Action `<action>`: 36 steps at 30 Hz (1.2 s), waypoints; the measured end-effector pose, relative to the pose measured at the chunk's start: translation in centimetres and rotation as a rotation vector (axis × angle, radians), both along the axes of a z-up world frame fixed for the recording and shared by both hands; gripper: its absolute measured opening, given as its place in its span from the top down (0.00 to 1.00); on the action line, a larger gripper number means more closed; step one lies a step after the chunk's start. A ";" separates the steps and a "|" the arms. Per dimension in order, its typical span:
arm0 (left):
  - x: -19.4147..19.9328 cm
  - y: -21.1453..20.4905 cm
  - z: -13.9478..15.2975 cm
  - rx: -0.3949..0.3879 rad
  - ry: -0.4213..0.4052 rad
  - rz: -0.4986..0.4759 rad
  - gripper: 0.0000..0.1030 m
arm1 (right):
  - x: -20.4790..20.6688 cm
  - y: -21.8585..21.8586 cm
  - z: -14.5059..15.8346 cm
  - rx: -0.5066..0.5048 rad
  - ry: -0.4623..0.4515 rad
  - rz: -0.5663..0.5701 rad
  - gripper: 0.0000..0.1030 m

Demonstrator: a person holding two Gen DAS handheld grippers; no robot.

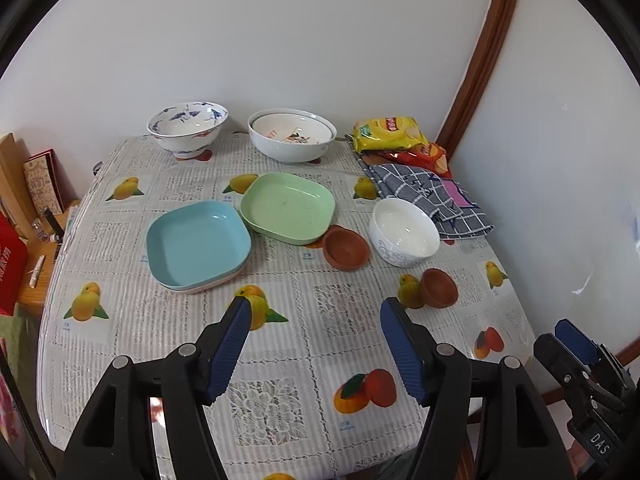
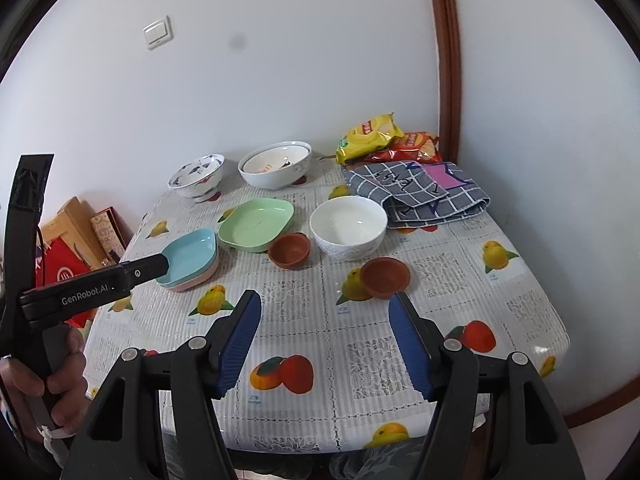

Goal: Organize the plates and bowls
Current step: 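Move the left tool toward the light-green plate rim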

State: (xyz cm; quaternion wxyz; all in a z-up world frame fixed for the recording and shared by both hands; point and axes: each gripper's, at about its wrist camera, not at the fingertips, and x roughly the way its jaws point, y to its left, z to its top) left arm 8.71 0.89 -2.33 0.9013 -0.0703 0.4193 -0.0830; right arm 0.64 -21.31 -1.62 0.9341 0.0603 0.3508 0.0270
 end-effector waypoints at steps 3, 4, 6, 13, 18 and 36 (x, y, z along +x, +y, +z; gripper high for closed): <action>1.2 1.1 -0.3 0.017 0.006 0.030 0.37 | 1.6 0.8 -0.1 0.003 -0.002 0.021 0.36; 1.5 1.4 -0.5 0.021 0.008 0.033 0.37 | 2.2 1.1 -0.2 0.002 -0.003 0.028 0.36; 2.8 2.2 -0.9 0.034 0.021 0.053 0.37 | 3.8 1.7 -0.5 -0.009 0.000 0.039 0.36; 7.2 4.2 -2.4 0.060 0.064 0.103 0.37 | 9.6 3.2 -1.6 0.000 0.009 0.066 0.36; 10.7 4.7 -4.0 0.084 0.098 0.099 0.38 | 14.2 4.3 -2.4 -0.025 0.025 0.071 0.46; 22.0 4.5 -9.8 0.085 0.133 0.059 0.38 | 29.4 9.3 -9.7 -0.065 0.144 0.176 0.56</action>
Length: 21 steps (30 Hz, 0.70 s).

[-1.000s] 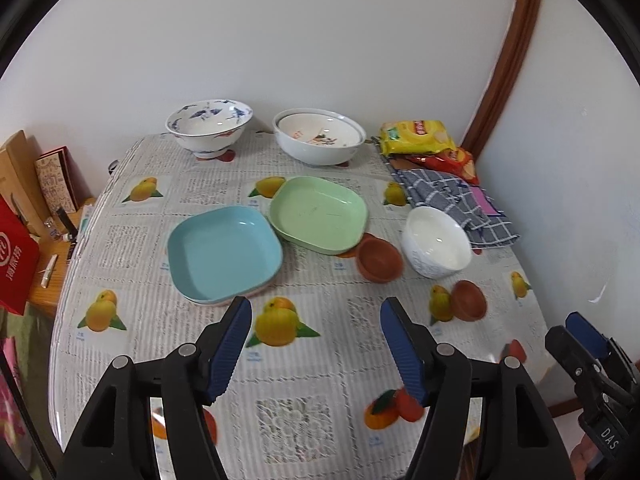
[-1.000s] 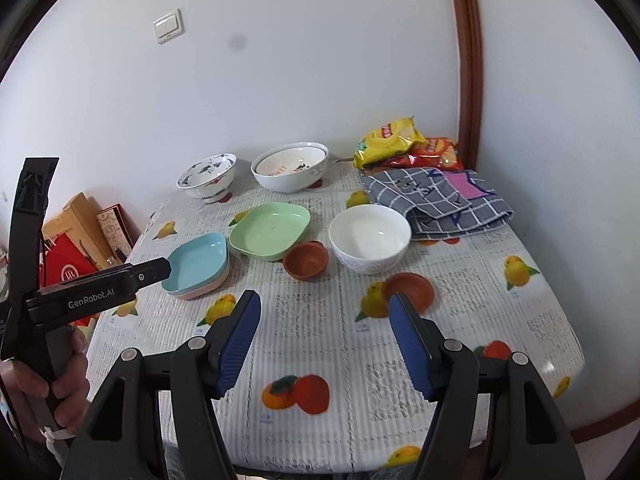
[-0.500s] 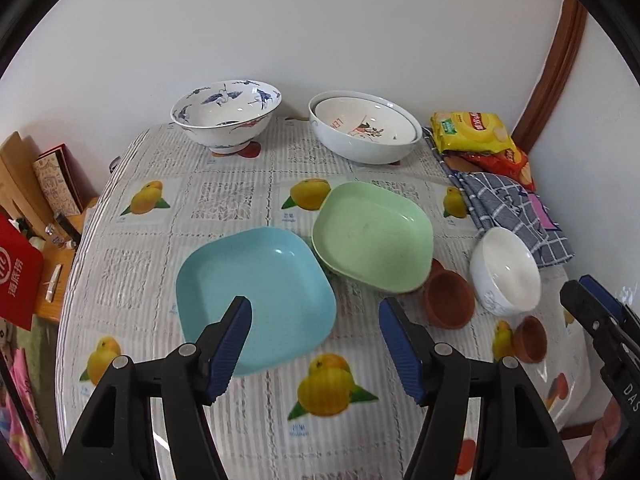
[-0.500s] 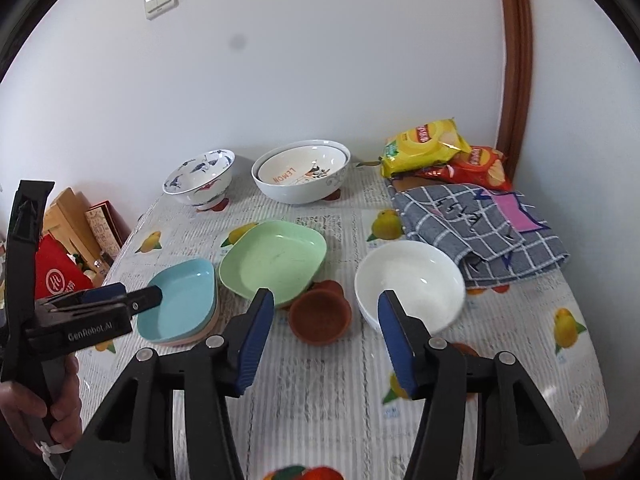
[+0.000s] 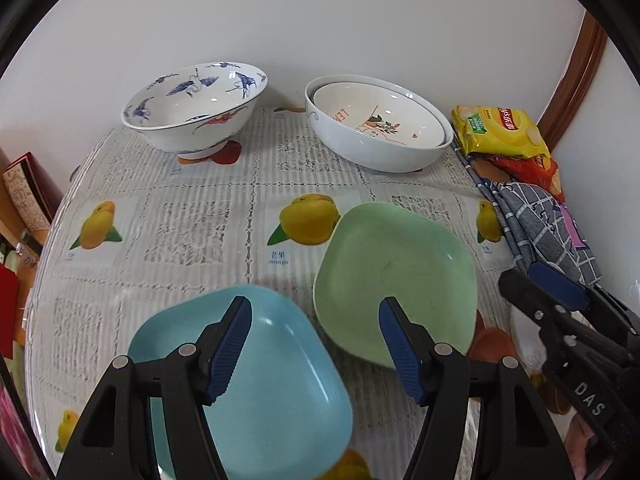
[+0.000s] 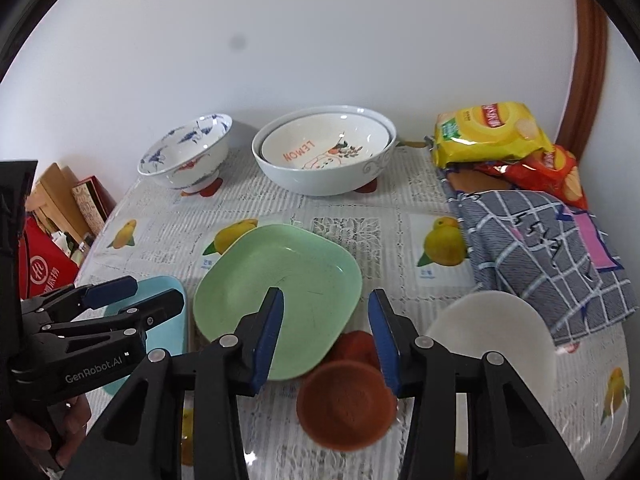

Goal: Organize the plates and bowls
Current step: 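Move the left tool toward the light-green plate rim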

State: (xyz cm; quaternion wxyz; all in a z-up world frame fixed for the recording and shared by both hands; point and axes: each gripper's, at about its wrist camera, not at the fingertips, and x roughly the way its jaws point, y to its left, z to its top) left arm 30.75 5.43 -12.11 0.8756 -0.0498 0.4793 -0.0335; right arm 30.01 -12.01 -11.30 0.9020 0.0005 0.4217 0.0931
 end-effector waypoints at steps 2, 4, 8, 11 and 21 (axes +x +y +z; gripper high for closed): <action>1.0 0.0 -0.5 -0.003 0.005 -0.004 0.38 | 1.0 0.5 -0.7 -0.018 0.005 0.005 0.56; 2.0 0.1 -1.1 -0.017 0.012 -0.005 0.38 | 2.0 0.9 -1.5 -0.033 0.014 0.015 0.56; 3.5 -0.4 -1.8 -0.006 0.016 -0.027 0.39 | 3.4 0.9 -2.3 -0.049 0.019 0.005 0.56; 4.4 -0.7 -2.5 -0.005 0.027 -0.040 0.45 | 4.1 0.9 -3.1 -0.070 0.027 -0.003 0.56; 5.3 -1.4 -4.6 -0.014 0.075 -0.055 0.60 | 5.4 0.7 -5.0 -0.073 0.076 -0.020 0.65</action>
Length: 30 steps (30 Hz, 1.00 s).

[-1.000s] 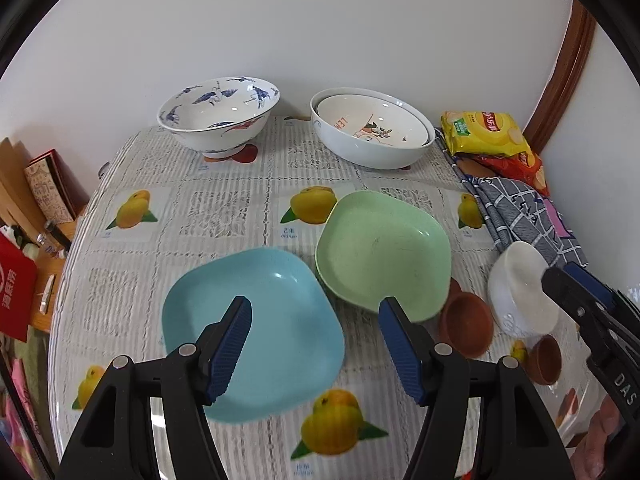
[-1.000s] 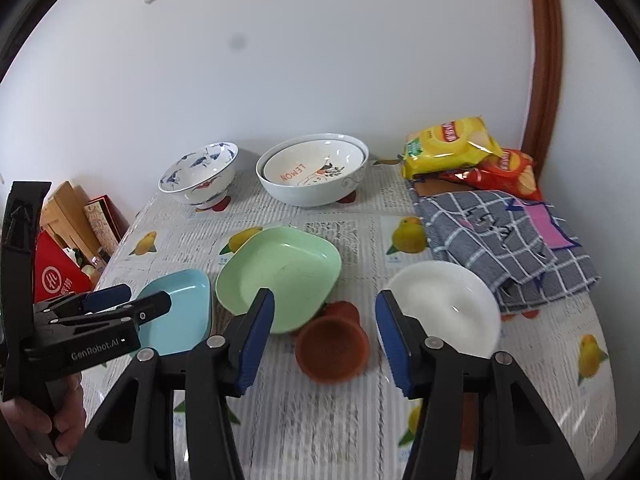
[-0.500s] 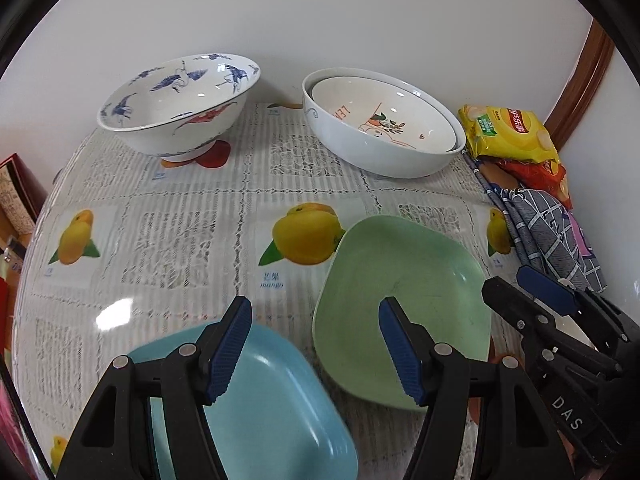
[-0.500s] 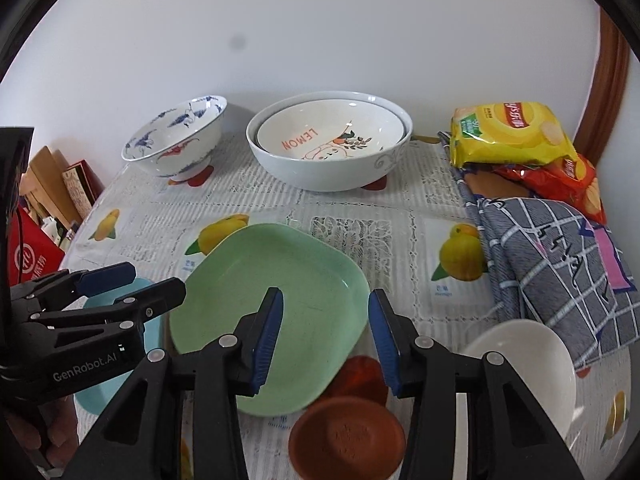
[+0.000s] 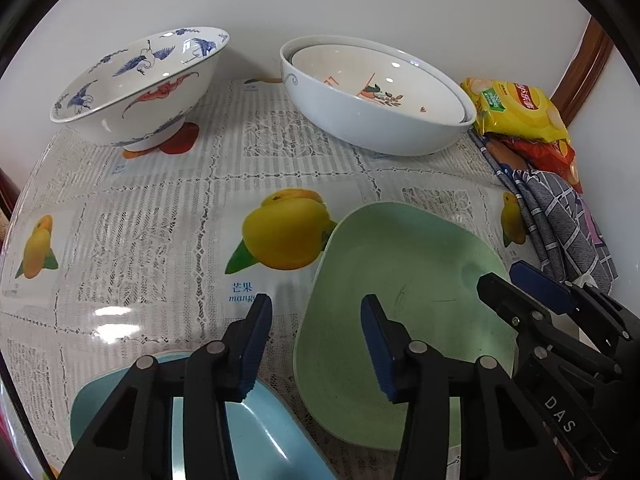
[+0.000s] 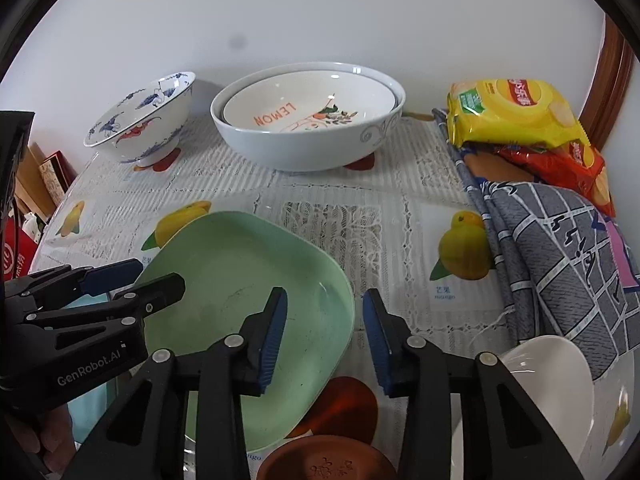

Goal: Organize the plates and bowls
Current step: 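Move the left tool toward the light-green plate rim, then close the left tool on the light-green plate rim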

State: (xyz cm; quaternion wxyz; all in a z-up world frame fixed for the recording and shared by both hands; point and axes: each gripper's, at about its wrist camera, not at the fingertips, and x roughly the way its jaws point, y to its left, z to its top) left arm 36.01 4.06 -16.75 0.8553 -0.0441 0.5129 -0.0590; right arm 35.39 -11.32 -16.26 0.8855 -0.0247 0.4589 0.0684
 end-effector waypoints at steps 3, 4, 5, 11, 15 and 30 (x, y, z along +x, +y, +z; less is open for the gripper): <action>0.0 0.1 -0.4 0.005 0.012 0.011 0.70 | 0.2 0.1 -0.5 -0.016 0.009 -0.010 0.69; 0.0 0.2 -0.5 0.007 0.011 0.014 0.71 | 0.2 0.1 -0.6 -0.022 0.014 -0.013 0.72; 0.1 0.2 -0.6 0.016 0.012 0.019 0.75 | 0.2 0.1 -0.8 -0.022 0.017 -0.015 0.74; 0.2 1.0 -0.5 -0.017 0.001 0.040 0.89 | 0.4 -0.2 -0.9 -0.034 -0.006 -0.047 0.96; -0.4 1.0 0.7 -0.027 -0.028 0.043 0.90 | 0.1 -0.6 0.0 -0.009 -0.027 -0.058 0.96; -6.7 1.7 8.2 -0.080 -0.132 0.055 0.90 | -6.2 -1.4 7.3 0.089 -0.123 -0.087 0.96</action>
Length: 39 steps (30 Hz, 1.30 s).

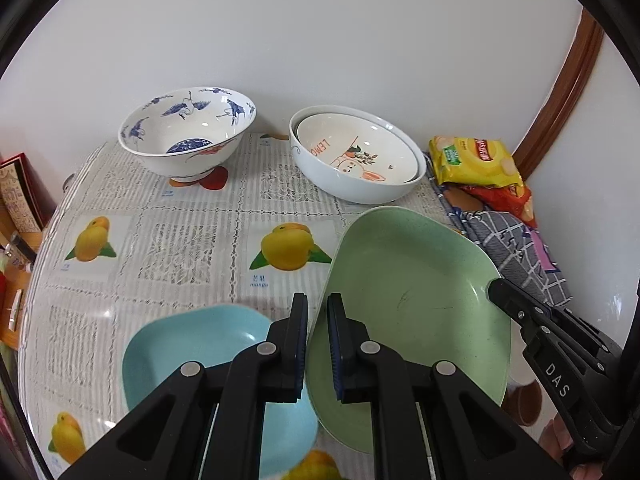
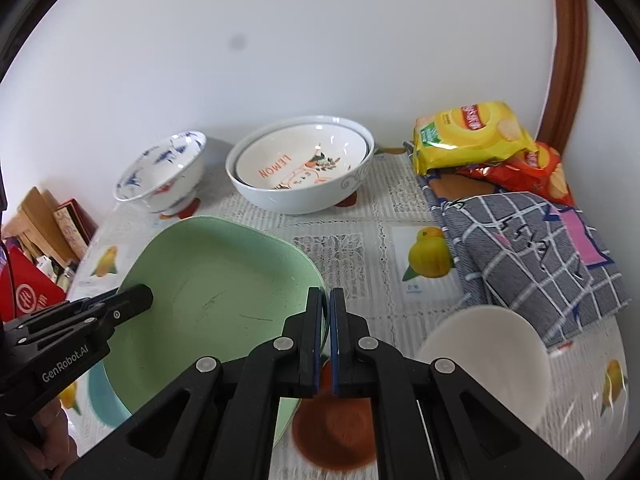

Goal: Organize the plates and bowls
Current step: 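Close the left tool on the light-green plate rim, then lift the light-green plate with the left tool over the light-blue plate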

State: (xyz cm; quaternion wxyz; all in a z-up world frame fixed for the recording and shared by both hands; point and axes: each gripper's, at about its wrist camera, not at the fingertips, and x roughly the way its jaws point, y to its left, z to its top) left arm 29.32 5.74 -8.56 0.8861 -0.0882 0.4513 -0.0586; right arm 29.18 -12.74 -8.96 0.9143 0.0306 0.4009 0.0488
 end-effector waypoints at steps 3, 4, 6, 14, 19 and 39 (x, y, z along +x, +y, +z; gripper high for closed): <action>-2.0 0.0 1.0 -0.018 -0.009 0.006 0.90 | -2.0 -0.1 1.1 0.004 -0.012 -0.009 0.96; -2.5 0.1 1.1 -0.019 -0.011 0.005 0.90 | -2.5 -0.1 1.4 0.008 -0.015 -0.012 0.96; -3.7 0.0 1.7 -0.024 -0.015 0.002 0.90 | -3.8 -0.2 2.1 0.010 -0.023 -0.015 0.96; -7.9 0.0 3.6 -0.028 -0.040 0.003 0.90 | -7.9 -0.6 4.0 0.021 -0.046 -0.024 0.96; -9.9 0.1 4.6 -0.031 -0.059 0.005 0.90 | -9.9 -0.2 5.1 0.016 -0.064 -0.027 0.96; -12.6 3.7 4.3 -0.039 -0.057 0.061 0.90 | -11.6 3.4 5.3 0.018 -0.061 0.012 0.96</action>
